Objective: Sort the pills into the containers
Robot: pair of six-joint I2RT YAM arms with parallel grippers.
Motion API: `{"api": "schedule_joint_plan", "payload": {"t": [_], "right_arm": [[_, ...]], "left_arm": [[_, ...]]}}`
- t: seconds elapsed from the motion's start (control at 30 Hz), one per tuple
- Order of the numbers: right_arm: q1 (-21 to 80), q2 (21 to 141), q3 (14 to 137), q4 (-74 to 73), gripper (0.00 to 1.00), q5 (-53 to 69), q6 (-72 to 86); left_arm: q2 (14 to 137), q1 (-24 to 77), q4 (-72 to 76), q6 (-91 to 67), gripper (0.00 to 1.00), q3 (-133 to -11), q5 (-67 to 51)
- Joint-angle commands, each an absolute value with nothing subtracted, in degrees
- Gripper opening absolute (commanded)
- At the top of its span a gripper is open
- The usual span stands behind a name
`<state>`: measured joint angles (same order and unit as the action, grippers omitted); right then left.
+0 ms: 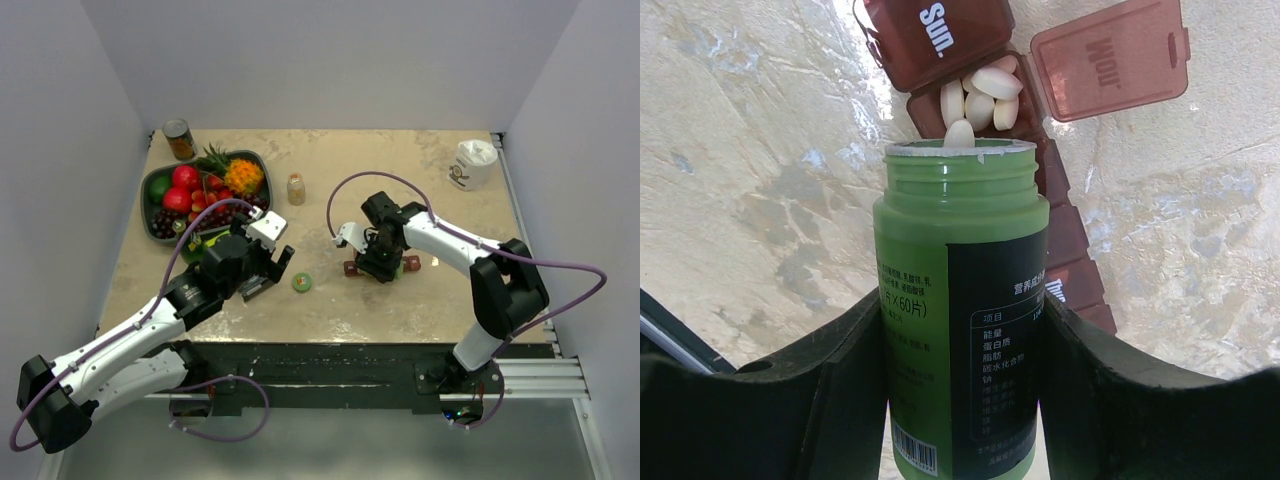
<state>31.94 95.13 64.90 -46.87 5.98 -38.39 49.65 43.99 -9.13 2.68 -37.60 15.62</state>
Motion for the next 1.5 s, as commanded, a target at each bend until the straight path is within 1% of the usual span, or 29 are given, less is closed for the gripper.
{"api": "schedule_joint_plan", "payload": {"t": [0.0, 0.3, 0.77, 1.07, 1.3, 1.47], "right_arm": [[31.12, 92.11, 64.16, -45.27, 0.00, 8.08, -37.62], [28.66, 89.39, 61.88, -43.86, 0.00, 12.74, -38.06], [23.47, 82.98, 58.10, -40.70, 0.00, 24.51, -39.99], [21.89, 78.67, 55.81, -38.32, 0.00, 29.18, -40.43], [20.48, 74.19, 57.56, -36.57, 0.00, 34.62, -39.99], [19.69, 71.98, 60.64, -32.62, 0.00, 41.38, -37.80]], "left_arm": [[49.75, 43.77, -8.35, 3.78, 0.96, -37.88, 15.64], [50.01, 43.77, -8.26, 3.69, 0.96, -37.88, 15.56], [50.62, 43.86, -8.00, 3.60, 0.96, -37.53, 15.56], [50.80, 43.77, -7.65, 3.60, 0.96, -37.35, 15.47], [49.66, 43.77, -7.03, 3.34, 0.96, -37.09, 15.20], [45.02, 43.77, -4.58, 3.25, 0.96, -35.51, 19.33]]}}
